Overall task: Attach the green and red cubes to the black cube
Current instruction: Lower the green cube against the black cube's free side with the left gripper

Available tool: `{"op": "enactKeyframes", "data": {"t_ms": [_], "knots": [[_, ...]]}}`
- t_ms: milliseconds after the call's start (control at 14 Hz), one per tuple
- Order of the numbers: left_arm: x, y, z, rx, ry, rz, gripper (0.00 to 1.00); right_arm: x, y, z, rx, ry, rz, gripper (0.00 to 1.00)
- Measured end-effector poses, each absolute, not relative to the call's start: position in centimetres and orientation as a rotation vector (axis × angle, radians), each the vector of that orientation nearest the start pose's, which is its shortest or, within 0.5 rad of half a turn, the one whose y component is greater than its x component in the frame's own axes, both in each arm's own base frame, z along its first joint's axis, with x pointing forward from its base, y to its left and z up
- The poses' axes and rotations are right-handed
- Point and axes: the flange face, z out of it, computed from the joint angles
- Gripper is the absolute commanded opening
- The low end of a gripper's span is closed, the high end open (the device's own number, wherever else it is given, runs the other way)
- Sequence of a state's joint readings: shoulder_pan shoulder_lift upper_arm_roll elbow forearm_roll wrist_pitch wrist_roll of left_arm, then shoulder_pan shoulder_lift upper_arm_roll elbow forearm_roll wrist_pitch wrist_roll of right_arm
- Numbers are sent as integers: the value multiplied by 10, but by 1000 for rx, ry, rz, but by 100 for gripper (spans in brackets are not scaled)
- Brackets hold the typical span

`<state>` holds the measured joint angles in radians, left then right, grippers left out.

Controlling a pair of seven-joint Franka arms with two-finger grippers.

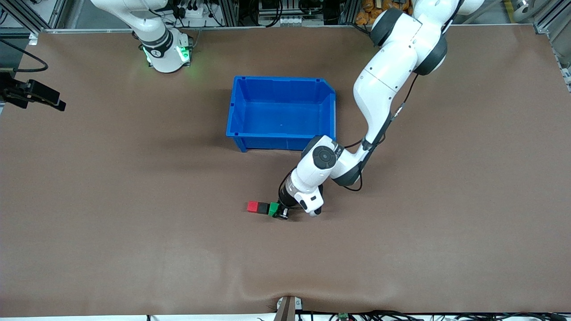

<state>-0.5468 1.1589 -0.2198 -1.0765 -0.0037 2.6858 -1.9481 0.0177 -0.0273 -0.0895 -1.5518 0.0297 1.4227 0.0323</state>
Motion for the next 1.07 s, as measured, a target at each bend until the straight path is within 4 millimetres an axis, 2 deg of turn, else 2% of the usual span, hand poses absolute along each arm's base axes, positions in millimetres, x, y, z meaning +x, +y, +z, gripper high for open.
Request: {"op": "enactKeyframes", "data": {"t_ms": [1071], "knots": [[622,-512,165,-2850,-2253,67,0,530,-35,635,-3100,156,160,100]]}}
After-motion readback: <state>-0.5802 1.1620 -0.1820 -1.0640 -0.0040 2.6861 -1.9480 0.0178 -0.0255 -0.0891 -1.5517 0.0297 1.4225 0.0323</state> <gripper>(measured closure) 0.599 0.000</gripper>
